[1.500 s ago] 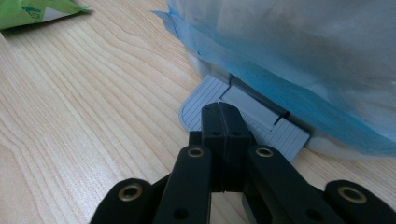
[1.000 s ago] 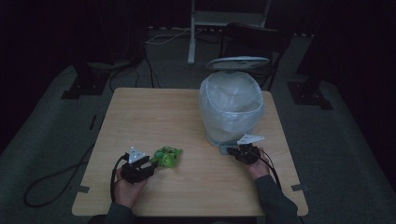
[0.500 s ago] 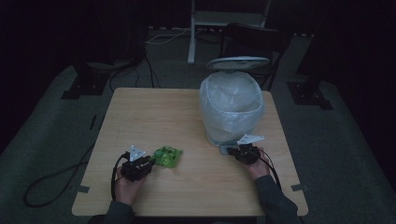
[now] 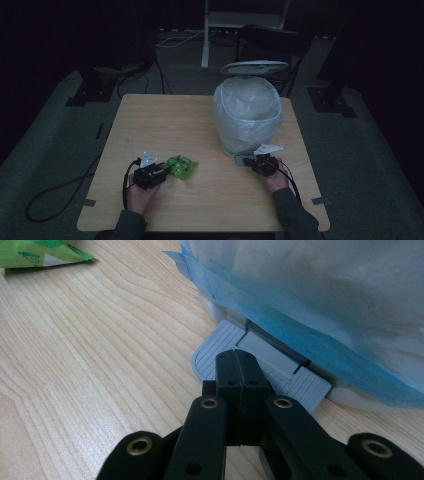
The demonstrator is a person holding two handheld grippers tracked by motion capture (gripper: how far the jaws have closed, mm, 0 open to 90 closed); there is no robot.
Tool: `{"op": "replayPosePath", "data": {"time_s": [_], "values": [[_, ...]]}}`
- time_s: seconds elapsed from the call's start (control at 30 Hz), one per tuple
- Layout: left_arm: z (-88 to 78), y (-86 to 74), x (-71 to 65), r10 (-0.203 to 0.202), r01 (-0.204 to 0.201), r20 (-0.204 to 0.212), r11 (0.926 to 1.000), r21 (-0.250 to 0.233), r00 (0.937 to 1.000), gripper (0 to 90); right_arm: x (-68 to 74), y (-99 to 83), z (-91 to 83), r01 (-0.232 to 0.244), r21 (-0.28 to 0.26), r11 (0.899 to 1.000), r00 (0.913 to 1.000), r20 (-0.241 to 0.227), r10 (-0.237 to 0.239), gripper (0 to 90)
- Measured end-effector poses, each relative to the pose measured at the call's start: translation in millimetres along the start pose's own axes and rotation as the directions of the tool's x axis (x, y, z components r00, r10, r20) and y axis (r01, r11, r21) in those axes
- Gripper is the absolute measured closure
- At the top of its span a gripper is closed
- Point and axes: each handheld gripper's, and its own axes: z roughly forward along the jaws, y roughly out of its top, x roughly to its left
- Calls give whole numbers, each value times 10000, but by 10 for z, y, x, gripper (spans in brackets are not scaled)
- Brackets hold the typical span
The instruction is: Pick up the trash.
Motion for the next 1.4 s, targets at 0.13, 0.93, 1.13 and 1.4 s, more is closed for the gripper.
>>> {"op": "replayPosePath", "data": {"time_s": [0.13,0.93,1.13,1.4], "values": [[21,29,2,46,-46,0,9999,-93,10000,670,-1,0,0,2,-1,10000,10000,2,-2,899],[-5,97,23,-205,205,1,9994,-291,9998,817,-6,-2,0,-5,-8,10000,10000,-20,5,899],[-29,137,34,-185,181,-88,9993,-338,9998,817,-9,-2,0,-27,-17,10000,10000,-47,27,899],[-80,202,58,-102,92,-211,9988,-479,9997,818,-8,-1,0,-31,-7,10000,10000,-41,31,900]]}}
